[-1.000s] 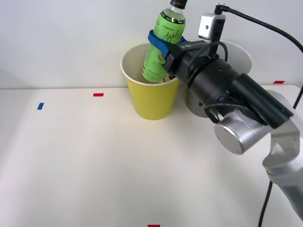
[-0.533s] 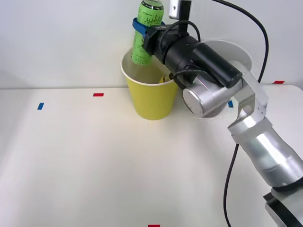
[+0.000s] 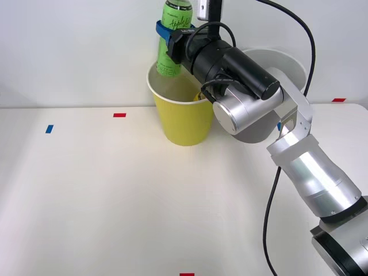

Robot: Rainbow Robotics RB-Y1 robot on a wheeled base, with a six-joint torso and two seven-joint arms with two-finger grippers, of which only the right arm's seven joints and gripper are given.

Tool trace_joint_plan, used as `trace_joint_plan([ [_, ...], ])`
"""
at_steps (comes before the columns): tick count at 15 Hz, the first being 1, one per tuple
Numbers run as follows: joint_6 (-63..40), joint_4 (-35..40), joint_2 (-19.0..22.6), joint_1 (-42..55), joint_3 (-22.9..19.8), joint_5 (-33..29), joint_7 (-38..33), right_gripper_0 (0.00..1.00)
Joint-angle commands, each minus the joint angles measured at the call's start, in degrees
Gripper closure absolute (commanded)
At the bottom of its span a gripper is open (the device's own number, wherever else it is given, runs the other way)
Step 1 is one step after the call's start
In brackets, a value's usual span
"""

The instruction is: Put cans in the gray bin, plastic bottles in the light green bin

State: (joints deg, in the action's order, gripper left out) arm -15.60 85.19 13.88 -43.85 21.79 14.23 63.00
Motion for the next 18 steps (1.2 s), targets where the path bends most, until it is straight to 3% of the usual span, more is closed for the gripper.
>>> trace_joint_plan([
  [1,0.04,0.06,0.27,0.08,0.01,-0.08,-0.07,0.0],
  [6,0.92,0.06,1.24,0.35,0.01,0.01,-0.07,0.0],
  [10,10.24,0.5,1.5,4.57,0.01,0.1,0.63,0.0],
  [18,17.89,13.42,2.21,22.94,-2.98,-2.54,1.07,0.0],
])
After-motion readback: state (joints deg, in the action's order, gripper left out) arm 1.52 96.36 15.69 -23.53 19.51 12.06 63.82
